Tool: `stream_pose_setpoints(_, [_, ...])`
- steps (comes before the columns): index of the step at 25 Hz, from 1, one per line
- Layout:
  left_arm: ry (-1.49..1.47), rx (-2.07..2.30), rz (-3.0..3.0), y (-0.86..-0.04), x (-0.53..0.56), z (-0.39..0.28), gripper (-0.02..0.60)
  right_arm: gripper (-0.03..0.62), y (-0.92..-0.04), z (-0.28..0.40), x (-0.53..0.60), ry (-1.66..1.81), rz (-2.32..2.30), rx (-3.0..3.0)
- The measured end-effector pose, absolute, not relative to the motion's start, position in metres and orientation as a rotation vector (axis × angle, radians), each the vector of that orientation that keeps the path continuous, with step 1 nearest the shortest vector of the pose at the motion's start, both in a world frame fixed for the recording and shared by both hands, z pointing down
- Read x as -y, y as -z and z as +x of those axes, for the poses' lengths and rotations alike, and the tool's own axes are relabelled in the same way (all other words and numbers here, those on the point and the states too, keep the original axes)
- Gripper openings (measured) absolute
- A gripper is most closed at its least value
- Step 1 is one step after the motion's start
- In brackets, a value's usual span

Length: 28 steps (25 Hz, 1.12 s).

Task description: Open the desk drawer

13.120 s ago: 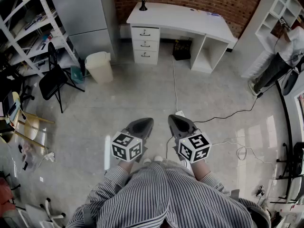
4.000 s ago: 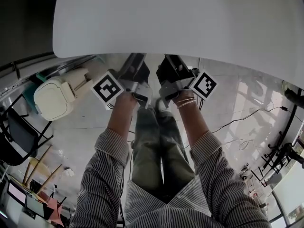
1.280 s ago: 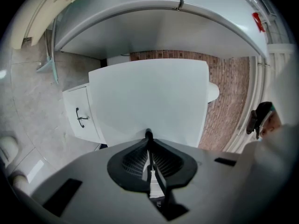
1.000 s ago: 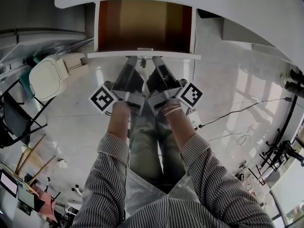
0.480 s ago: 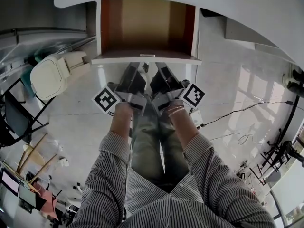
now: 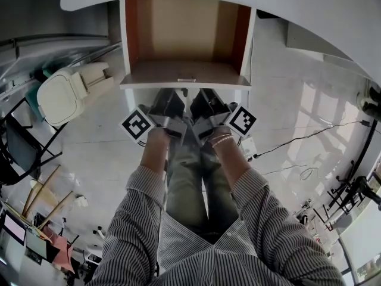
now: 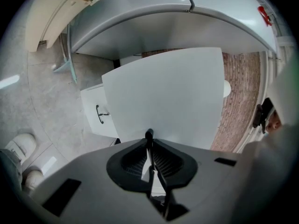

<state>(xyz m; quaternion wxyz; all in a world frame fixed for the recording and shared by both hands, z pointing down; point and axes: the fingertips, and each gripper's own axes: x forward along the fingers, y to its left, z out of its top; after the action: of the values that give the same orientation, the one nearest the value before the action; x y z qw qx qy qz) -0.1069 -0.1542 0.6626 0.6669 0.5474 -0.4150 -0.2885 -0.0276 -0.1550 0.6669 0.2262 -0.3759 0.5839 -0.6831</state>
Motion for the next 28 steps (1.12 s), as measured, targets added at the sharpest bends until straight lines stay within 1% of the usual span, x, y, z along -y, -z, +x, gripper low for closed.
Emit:
stream_pose_setpoints(17, [0.622, 0.931, 1.172, -0.701, 0.148, -0.108, 0.035, 0.04, -0.704, -0.03, 0.147, 1.963, -1.078, -1.611])
stream_pose_setpoints(22, [0.642, 0.942, 1.178, -0.704, 0.148, -0.109, 0.034, 0.04, -0.706, -0.029, 0.147, 1.936, -1.061, -1.619])
stream_pose_setpoints(28, [0.621, 0.95, 1.17, -0.703, 0.145, -0.105, 0.035, 0.041, -0.709, -0.03, 0.141, 1.992, -1.014, -1.525])
